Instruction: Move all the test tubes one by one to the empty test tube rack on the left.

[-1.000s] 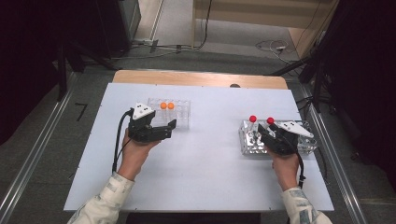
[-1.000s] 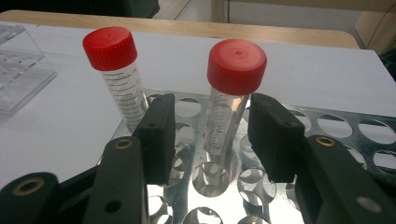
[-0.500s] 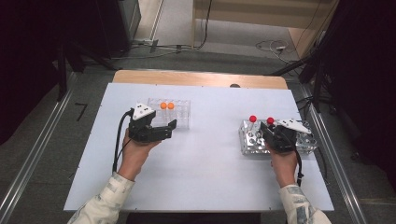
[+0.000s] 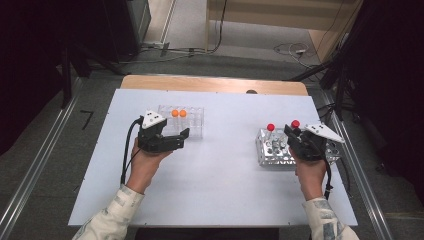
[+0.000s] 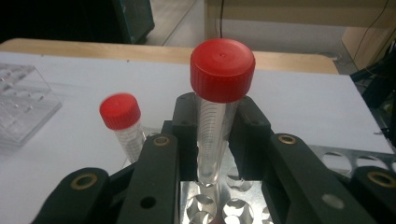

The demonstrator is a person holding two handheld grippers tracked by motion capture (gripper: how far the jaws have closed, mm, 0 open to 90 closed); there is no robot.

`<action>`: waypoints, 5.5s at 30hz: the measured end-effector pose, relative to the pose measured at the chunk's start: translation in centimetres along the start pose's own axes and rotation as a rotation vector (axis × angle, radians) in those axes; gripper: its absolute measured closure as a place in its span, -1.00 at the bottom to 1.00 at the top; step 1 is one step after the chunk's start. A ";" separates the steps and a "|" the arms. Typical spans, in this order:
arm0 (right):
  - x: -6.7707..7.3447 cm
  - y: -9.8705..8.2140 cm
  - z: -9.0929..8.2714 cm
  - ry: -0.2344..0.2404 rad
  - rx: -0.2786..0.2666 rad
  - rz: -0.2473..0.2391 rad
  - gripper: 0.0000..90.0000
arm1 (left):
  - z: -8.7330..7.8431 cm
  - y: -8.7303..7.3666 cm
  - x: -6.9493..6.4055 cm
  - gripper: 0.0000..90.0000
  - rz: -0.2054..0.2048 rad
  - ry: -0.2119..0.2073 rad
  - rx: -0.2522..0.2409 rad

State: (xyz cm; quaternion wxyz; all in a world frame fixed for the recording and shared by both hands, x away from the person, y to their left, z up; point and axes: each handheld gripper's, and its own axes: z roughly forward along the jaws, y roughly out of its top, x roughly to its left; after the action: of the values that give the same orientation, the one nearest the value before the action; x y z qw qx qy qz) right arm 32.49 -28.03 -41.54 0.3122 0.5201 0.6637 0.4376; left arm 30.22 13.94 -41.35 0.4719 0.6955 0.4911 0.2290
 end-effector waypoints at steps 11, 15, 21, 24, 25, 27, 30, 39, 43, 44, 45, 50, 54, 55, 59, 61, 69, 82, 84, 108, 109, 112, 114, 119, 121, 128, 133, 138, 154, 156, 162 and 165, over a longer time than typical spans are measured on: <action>0.8 1.4 -3.4 0.073 -0.040 -0.027 0.58 | -0.1 0.0 0.0 -0.64 0.000 -0.003 -0.001; 2.0 1.3 -4.0 0.122 -0.034 -0.048 0.58 | -0.2 0.0 -0.1 -0.64 0.001 -0.006 -0.003; 3.6 1.2 -4.0 0.184 -0.023 -0.068 0.58 | -0.3 0.1 -0.3 -0.64 0.005 -0.011 -0.006; 4.3 1.0 -3.8 0.208 -0.017 -0.077 0.58 | -0.2 0.1 -0.5 -0.64 0.007 -0.014 -0.008; 4.8 1.0 -3.7 0.216 -0.014 -0.082 0.58 | -0.2 0.0 -0.5 -0.64 0.007 -0.017 -0.007; 5.7 0.8 -3.5 0.240 -0.007 -0.097 0.58 | -0.2 0.0 -0.7 -0.64 0.012 -0.017 -0.005; 7.7 0.4 -2.9 0.286 0.006 -0.136 0.58 | -0.1 0.0 -0.9 -0.69 0.014 -0.020 -0.003; 11.3 -0.7 -1.3 0.363 0.051 -0.196 0.58 | -0.2 0.0 -2.1 -0.72 0.026 -0.051 -0.008; 12.9 -1.2 -0.5 0.386 0.067 -0.227 0.58 | -0.4 0.1 -3.3 -0.66 0.050 -0.096 -0.012; 13.3 -1.3 -0.4 0.393 0.071 -0.233 0.58 | -0.4 0.1 -3.6 -0.64 0.058 -0.109 -0.013; 14.1 -1.6 0.0 0.404 0.076 -0.247 0.58 | -0.4 0.1 -4.0 -0.63 0.065 -0.122 -0.012; 15.6 -2.0 0.8 0.424 0.089 -0.264 0.58 | -0.5 0.0 -5.4 -0.57 0.096 -0.163 -0.007; 16.3 -2.2 1.2 0.436 0.095 -0.269 0.58 | -0.6 0.0 -5.7 -0.56 0.104 -0.175 -0.005; 16.7 -2.3 1.5 0.441 0.103 -0.270 0.58 | -0.5 0.0 -5.7 -0.54 0.102 -0.178 -0.005; 17.4 -2.4 1.9 0.452 0.112 -0.280 0.58 | -0.6 -0.1 -6.0 -0.47 0.111 -0.192 -0.006; 18.1 -2.5 2.1 0.464 0.117 -0.284 0.58 | -0.6 -0.1 -6.1 -0.35 0.116 -0.207 -0.007; 19.5 -2.4 2.0 0.486 0.102 -0.309 0.58 | -0.5 -0.3 -6.2 0.15 0.125 -0.266 -0.002; 19.6 -2.4 1.9 0.490 0.097 -0.308 0.58 | 0.0 -0.7 -6.2 0.47 0.140 -0.294 0.028; 19.6 -2.4 1.9 0.489 0.098 -0.308 0.58 | 0.0 -0.7 -6.2 0.52 0.146 -0.291 0.026; 15.2 -2.9 -0.3 0.496 0.117 -0.270 -0.44 | -0.5 0.4 -2.9 0.53 0.082 -0.210 0.002; 14.8 -3.0 -0.4 0.490 0.115 -0.265 -0.44 | -0.5 0.5 -2.7 0.53 0.074 -0.204 -0.002; 13.7 -3.2 -0.9 0.472 0.116 -0.257 -0.44 | -0.8 0.9 -1.6 0.53 0.058 -0.178 -0.009; 12.9 -3.4 -1.1 0.461 0.117 -0.256 -0.46 | -1.0 1.1 -0.9 0.53 0.041 -0.168 -0.023; 11.0 -3.8 -1.7 0.429 0.126 -0.233 -0.50 | -1.7 1.7 0.8 0.53 0.019 -0.122 -0.040; 10.5 -3.9 -1.9 0.422 0.129 -0.226 -0.51 | -1.8 1.9 1.4 0.53 0.014 -0.104 -0.041; 9.3 -4.0 -2.6 0.402 0.108 -0.208 -0.51 | -2.1 2.4 2.4 0.53 0.001 -0.069 -0.048; 8.5 -4.1 -2.8 0.383 0.103 -0.192 -0.51 | -2.0 2.5 2.7 0.53 0.001 -0.055 -0.050; 7.6 -4.3 -3.0 0.365 0.099 -0.182 -0.51 | -2.2 2.9 3.1 0.53 0.001 -0.039 -0.054; 7.0 -4.3 -3.4 0.348 0.079 -0.169 -0.50 | -1.5 5.0 4.7 0.53 -0.018 0.040 -0.086; 7.0 -4.3 -3.4 0.347 0.077 -0.166 -0.50 | -1.3 5.3 4.7 0.53 -0.014 0.043 -0.088; 6.9 -4.3 -3.6 0.347 0.074 -0.162 -0.50 | -0.7 5.8 4.8 0.54 -0.022 0.063 -0.099; 6.8 -4.3 -3.6 0.344 0.073 -0.161 -0.49 | -0.1 5.7 4.9 0.54 -0.028 0.068 -0.094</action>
State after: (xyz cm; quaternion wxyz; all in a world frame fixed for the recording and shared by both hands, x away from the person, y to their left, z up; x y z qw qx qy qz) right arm 25.75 -22.68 -43.59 0.2091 0.3937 0.7622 0.4694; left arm 34.85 17.92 -36.95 0.4901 0.6577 0.5051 0.2686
